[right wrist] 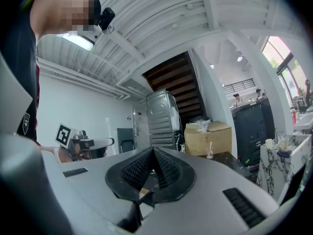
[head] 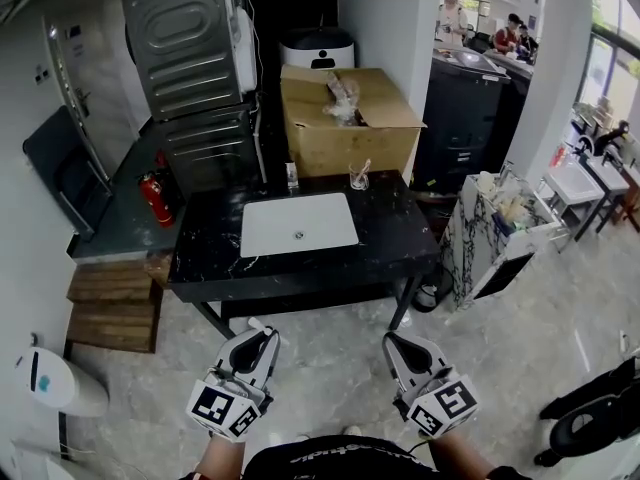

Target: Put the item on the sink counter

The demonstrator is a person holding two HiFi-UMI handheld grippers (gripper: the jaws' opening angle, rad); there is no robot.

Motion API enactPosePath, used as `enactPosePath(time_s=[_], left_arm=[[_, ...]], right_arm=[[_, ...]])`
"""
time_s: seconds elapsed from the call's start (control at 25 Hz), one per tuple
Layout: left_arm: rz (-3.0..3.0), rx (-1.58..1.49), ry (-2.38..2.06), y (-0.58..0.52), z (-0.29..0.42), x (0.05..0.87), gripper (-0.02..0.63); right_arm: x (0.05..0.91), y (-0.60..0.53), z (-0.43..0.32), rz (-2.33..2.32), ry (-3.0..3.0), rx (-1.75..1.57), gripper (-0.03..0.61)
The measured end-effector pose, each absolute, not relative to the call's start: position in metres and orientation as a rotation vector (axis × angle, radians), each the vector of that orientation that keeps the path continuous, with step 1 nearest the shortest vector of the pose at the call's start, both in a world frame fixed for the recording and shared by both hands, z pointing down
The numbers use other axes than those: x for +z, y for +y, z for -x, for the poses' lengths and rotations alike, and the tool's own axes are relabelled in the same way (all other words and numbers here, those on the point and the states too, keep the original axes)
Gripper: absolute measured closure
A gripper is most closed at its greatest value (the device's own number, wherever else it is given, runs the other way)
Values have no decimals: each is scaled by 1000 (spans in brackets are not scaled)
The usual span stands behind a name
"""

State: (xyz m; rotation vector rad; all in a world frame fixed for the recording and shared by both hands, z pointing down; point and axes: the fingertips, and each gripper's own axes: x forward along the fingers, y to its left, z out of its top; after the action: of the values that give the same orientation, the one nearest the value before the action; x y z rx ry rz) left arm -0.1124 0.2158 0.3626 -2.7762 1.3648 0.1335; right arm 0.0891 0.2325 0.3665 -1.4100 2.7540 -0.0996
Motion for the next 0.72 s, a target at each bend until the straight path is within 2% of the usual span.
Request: enactPosePath(time_s=[0.72], left_arm=[[2724, 106, 1482, 210, 81, 363, 568]], right_arm=[[386, 206, -131, 1315, 2789, -173, 541]])
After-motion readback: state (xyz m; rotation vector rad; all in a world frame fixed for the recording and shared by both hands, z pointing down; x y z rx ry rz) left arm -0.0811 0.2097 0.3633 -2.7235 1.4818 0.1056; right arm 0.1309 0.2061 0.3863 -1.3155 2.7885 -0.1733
